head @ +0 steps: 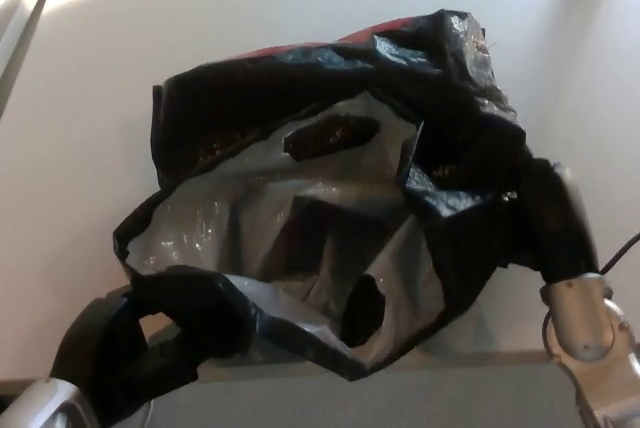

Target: A plastic bag is kept infront of the robot in the middle of the desk and the robot uses both its hands to grab it from the top and lifts it up and then releases it.

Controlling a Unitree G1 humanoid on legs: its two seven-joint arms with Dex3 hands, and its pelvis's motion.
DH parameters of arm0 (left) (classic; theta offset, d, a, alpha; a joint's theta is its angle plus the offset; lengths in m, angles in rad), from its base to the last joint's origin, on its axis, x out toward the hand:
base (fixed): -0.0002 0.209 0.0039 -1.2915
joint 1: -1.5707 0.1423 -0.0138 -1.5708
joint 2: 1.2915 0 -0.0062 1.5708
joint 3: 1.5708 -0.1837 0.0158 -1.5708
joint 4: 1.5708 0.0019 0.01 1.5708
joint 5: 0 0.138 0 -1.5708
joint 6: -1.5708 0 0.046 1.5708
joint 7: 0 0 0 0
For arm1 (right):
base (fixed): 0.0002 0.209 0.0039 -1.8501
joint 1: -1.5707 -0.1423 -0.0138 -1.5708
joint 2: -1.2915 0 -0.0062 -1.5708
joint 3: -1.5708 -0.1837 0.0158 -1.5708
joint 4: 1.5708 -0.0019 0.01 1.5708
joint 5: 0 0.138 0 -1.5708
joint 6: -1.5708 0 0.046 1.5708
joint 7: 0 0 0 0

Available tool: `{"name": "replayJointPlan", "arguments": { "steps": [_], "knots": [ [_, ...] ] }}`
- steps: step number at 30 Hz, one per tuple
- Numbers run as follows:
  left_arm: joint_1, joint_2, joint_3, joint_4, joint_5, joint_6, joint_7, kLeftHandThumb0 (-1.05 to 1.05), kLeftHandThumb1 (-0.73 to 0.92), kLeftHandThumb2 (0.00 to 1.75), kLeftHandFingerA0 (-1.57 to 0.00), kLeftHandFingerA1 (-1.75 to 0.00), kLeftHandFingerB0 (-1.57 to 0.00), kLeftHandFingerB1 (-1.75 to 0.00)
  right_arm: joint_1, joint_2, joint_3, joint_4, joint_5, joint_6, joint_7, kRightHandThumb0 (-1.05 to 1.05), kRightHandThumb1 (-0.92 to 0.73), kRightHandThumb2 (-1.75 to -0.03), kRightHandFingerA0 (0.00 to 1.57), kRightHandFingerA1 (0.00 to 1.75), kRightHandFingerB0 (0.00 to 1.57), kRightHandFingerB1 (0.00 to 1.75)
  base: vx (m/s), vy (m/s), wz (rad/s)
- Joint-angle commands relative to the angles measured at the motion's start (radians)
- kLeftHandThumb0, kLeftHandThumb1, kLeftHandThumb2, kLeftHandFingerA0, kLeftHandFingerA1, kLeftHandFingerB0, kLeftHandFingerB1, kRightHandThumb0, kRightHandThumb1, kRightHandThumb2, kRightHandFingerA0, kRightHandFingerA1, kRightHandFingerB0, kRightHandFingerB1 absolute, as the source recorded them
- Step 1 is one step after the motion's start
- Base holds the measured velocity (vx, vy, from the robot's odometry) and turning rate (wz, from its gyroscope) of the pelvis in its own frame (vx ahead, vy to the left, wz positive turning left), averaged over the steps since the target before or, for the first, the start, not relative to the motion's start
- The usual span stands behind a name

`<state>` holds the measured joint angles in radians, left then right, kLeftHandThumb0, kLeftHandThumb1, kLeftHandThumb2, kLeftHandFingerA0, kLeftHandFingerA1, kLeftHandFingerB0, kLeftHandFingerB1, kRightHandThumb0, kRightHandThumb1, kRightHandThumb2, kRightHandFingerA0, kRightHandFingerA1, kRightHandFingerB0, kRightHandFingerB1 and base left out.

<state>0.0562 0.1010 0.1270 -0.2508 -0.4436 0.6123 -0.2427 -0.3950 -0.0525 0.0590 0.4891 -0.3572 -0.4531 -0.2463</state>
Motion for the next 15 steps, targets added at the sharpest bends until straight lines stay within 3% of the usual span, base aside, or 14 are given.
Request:
{"name": "replayJointPlan", "arguments": {
  "steps": [1, 5, 7, 11, 12, 14, 15],
  "knots": [
    [-0.096, 0.055, 0.025, -0.210, -0.112, 0.125, -0.001, -0.16, 0.69, 0.60, -0.93, -1.75, -0.74, -1.75, -0.088, -0.005, -0.066, -0.245, 0.192, 0.152, 0.132, -0.42, -0.67, -0.57, 0.69, 1.74, 0.56, 1.63, 0.00, 0.000, 0.00],
    [-0.183, 0.108, 0.048, -0.317, -0.087, 0.121, 0.024, -0.24, 0.64, 0.60, -0.97, -1.75, -0.72, -1.75, -0.133, -0.022, -0.094, -0.359, 0.216, 0.196, 0.157, -0.40, -0.68, -0.58, 0.68, 1.72, 0.57, 1.59, 0.00, 0.000, 0.00],
    [-0.320, 0.183, 0.095, -0.357, -0.091, 0.126, 0.025, -0.25, 0.65, 0.60, -0.99, -1.75, -0.65, -1.75, -0.193, -0.026, -0.122, -0.502, 0.261, 0.339, 0.187, -0.42, -0.68, -0.58, 0.71, 1.75, 0.56, 1.60, 0.00, 0.000, 0.00],
    [-0.482, 0.226, 0.166, -0.358, -0.112, 0.115, 0.056, -0.18, 0.65, 0.58, -0.97, -1.75, -0.62, -1.75, -0.266, -0.034, -0.151, -0.607, 0.313, 0.439, 0.211, -0.39, -0.66, -0.58, 0.79, 1.75, 0.57, 1.64, 0.00, 0.000, 0.00],
    [-0.559, 0.245, 0.194, -0.346, -0.105, 0.082, 0.068, -0.15, 0.66, 0.58, -0.92, -1.75, -0.62, -1.75, -0.305, -0.044, -0.159, -0.633, 0.307, 0.455, 0.210, -0.38, -0.65, -0.60, 0.86, 1.73, 0.63, 1.57, 0.00, 0.000, 0.00],
    [-0.685, 0.271, 0.235, -0.318, -0.109, 0.053, 0.084, -0.16, 0.66, 0.58, -0.90, -1.75, -0.63, -1.75, -0.366, -0.071, -0.169, -0.651, 0.281, 0.449, 0.214, -0.40, -0.66, -0.61, 0.86, 1.73, 0.65, 1.58, 0.00, 0.000, 0.00],
    [-0.723, 0.279, 0.252, -0.313, -0.129, 0.069, 0.093, -0.24, 0.50, 0.84, -1.27, -1.48, -0.98, -1.33, -0.379, -0.082, -0.170, -0.656, 0.269, 0.442, 0.217, -0.41, -0.65, -0.62, 0.93, 1.65, 0.70, 1.51, 0.00, 0.000, 0.00]
  ]
}}
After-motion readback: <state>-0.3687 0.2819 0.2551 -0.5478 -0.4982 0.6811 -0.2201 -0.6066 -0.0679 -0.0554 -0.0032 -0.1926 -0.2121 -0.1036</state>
